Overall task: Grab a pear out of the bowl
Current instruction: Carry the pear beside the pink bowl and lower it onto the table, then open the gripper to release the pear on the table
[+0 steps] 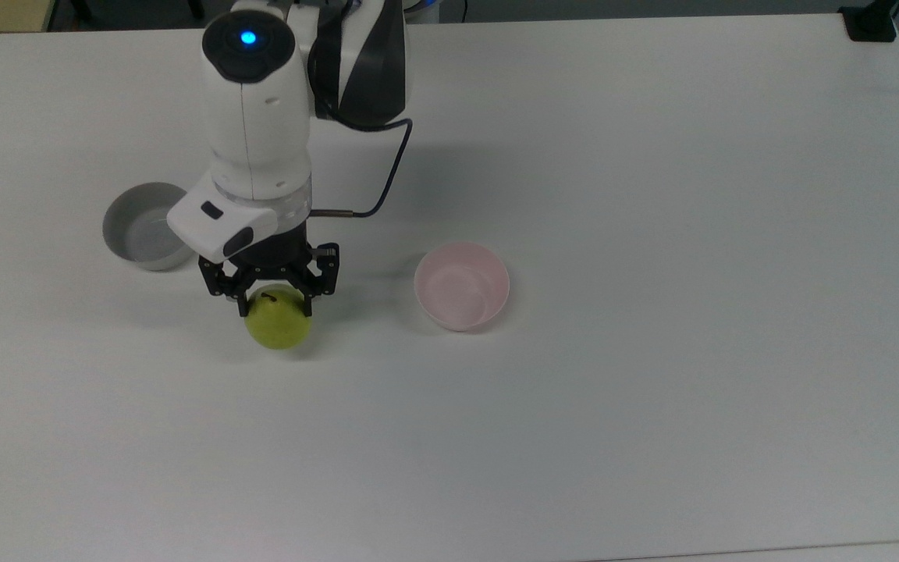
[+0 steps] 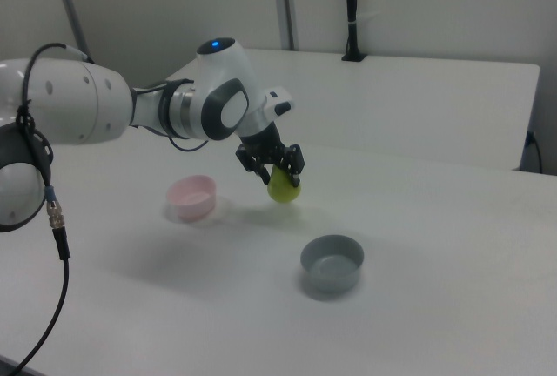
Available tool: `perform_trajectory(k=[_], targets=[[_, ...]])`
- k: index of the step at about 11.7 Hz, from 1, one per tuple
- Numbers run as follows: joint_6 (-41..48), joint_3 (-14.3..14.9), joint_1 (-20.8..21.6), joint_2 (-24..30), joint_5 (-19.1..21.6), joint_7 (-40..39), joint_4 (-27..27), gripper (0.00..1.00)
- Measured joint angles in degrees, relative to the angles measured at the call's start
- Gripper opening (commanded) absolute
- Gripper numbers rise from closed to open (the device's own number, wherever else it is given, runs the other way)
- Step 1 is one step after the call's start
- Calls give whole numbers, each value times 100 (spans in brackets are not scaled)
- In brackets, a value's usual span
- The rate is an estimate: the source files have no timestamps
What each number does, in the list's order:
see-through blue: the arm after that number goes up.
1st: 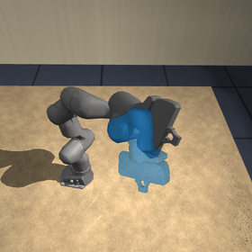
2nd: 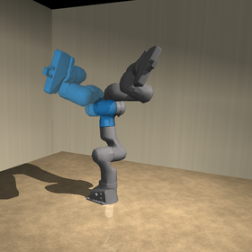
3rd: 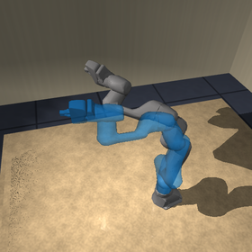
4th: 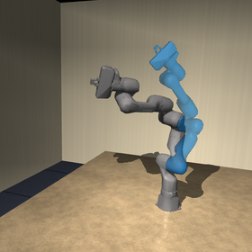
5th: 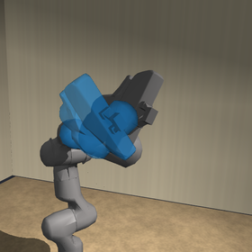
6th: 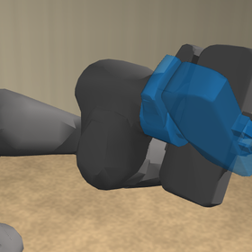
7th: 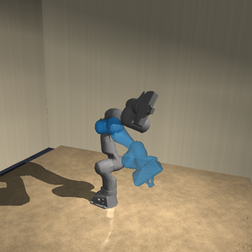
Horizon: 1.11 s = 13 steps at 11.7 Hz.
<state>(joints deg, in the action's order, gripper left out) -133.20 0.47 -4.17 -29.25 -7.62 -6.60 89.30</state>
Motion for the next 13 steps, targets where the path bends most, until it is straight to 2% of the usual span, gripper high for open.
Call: perform_trajectory(k=[5, 7, 8, 10, 11, 13], targets=[[-208, 13, -47, -313, -6, 0, -6, 50], [-368, 13, -68, -376, -65, -1, -5, 85], [-380, 13, -70, -392, -71, -1, -9, 91], [-381, 13, -73, -394, -72, -2, -10, 92], [-381, 13, -74, -394, -72, -2, -14, 97], [-382, 13, -74, -394, -73, -2, -20, 98]])
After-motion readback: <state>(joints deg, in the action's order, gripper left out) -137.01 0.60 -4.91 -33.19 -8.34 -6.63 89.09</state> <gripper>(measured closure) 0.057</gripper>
